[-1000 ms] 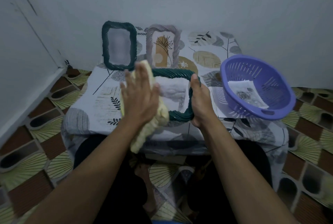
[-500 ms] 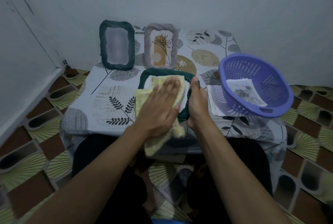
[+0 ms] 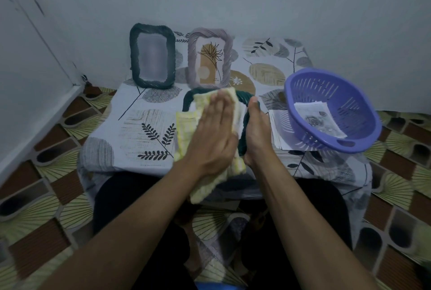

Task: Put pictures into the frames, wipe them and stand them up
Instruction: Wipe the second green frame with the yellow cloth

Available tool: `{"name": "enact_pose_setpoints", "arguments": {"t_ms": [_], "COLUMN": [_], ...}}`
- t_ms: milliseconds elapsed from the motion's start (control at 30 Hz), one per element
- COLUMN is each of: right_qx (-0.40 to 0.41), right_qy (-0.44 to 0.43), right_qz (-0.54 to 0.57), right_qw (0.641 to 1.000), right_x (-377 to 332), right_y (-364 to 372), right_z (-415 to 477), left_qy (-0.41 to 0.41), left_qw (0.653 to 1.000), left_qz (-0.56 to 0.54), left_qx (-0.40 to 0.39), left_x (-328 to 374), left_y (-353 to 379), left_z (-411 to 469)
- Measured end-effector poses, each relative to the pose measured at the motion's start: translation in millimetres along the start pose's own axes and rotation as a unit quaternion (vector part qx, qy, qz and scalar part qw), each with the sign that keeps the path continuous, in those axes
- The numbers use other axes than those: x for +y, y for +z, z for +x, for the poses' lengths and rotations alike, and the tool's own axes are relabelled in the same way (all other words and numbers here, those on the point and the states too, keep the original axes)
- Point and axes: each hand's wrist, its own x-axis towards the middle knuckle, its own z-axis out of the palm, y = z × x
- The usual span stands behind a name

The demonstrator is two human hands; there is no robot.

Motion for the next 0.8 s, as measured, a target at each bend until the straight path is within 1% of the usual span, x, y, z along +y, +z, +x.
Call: {"name": "enact_pose_setpoints", "arguments": {"t_ms": [100, 167, 233, 300, 367, 400, 467, 533, 567, 700, 767, 800], "right_qx": [0.001, 0.008, 0.006, 0.001, -0.012, -0.019, -0.045, -0.09, -0.107, -0.153, -0.163, -0.162], "right_qy": [0.018, 0.03, 0.04, 0.05, 0.068, 0.075, 0.088, 0.101, 0.107, 0.134, 0.163, 0.18], "right_qz": [-0.001, 0.006, 0.008, 0.003, -0.006, -0.007, -0.007, -0.012, -0.012, -0.055, -0.046, -0.024], "right_qw": [1.0, 1.0, 0.999, 0.999, 0.998, 0.997, 0.995, 0.991, 0.988, 0.978, 0.972, 0.97], "right_x": [1, 3, 4, 4, 2, 0, -2, -4, -5, -11, -16, -18], "right_y": [-5, -9, -11, -16, -21, -23, -26, -28, -29, -32, -33, -33], "right_z": [3, 5, 5, 4, 4, 3, 3, 5, 6, 14, 17, 18], "left_qy": [0.084, 0.097, 0.054, -0.021, -0.077, -0.093, -0.095, -0.075, -0.066, -0.053, -0.074, -0.09], "left_qw": [0.996, 0.994, 0.996, 0.998, 0.997, 0.995, 0.991, 0.989, 0.989, 0.996, 0.995, 0.993], "left_qz": [0.016, 0.04, 0.066, 0.061, 0.014, -0.019, -0.079, -0.107, -0.11, -0.035, -0.042, -0.055], "left_qx": [-0.028, -0.03, -0.019, -0.006, 0.003, 0.012, 0.046, 0.076, 0.078, 0.058, 0.057, 0.061], "left_x": [-7, -17, -32, -50, -68, -74, -80, -78, -76, -66, -63, -61], "left_y": [3, 3, 1, -2, -8, -13, -24, -36, -41, -44, -39, -37], "left_z": [-8, -13, -15, -16, -13, -11, -4, 4, 8, 12, 10, 9]}}
